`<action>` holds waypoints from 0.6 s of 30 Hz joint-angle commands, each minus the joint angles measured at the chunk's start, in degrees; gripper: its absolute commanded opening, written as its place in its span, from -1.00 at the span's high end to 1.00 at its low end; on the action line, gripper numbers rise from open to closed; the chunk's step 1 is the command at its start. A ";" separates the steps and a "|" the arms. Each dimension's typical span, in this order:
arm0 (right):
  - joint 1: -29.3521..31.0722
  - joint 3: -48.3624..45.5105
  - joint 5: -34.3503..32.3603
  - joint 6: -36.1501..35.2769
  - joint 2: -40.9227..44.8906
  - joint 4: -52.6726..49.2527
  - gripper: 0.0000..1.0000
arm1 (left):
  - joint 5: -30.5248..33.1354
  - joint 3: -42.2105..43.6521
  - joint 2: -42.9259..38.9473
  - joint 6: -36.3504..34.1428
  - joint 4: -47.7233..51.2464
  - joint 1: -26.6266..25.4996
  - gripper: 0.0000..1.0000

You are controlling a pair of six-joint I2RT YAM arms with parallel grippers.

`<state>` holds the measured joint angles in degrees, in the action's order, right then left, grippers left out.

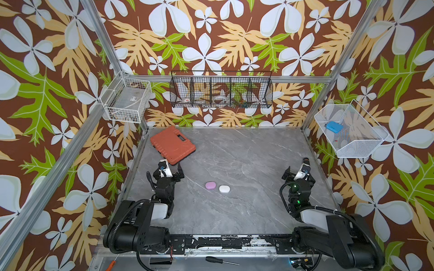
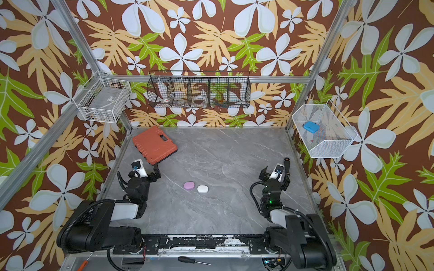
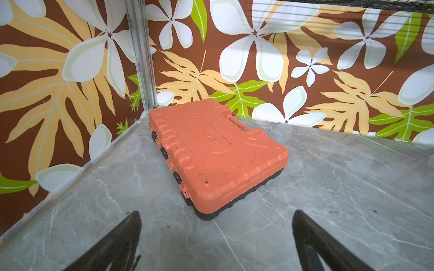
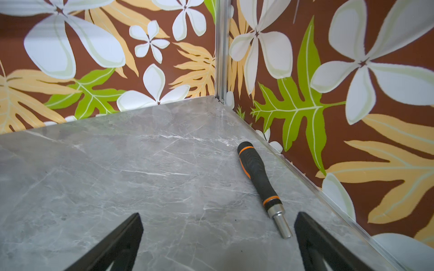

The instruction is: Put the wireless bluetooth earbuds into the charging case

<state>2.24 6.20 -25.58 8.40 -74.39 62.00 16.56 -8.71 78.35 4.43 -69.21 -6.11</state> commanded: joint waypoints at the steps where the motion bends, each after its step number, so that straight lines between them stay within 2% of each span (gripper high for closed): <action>1: -0.16 -0.98 3.43 -3.51 -7.14 16.98 -0.99 | 0.49 0.01 -0.05 -0.49 -2.24 -0.04 -1.00; 4: -0.13 -1.60 6.50 -4.97 -13.18 25.25 -0.99 | 0.49 0.08 -0.07 -0.48 -2.18 -0.03 -1.00; 7: -1.16 4.90 8.43 -3.66 -10.72 8.37 -0.99 | 0.52 0.01 -0.08 -0.55 -2.24 -0.04 -1.00; 12: -0.96 3.07 8.37 -4.01 -11.19 12.78 -0.99 | 0.50 0.01 -0.11 -0.54 -2.24 0.04 -1.00; 18: -0.78 3.55 7.92 -4.01 -11.29 11.83 -0.99 | 0.54 0.01 -0.06 -0.55 -2.24 -0.04 -1.00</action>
<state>1.28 9.50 -17.80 4.86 -85.65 72.36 16.64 -8.69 78.35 4.43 -69.23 -6.11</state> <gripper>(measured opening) 0.995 0.998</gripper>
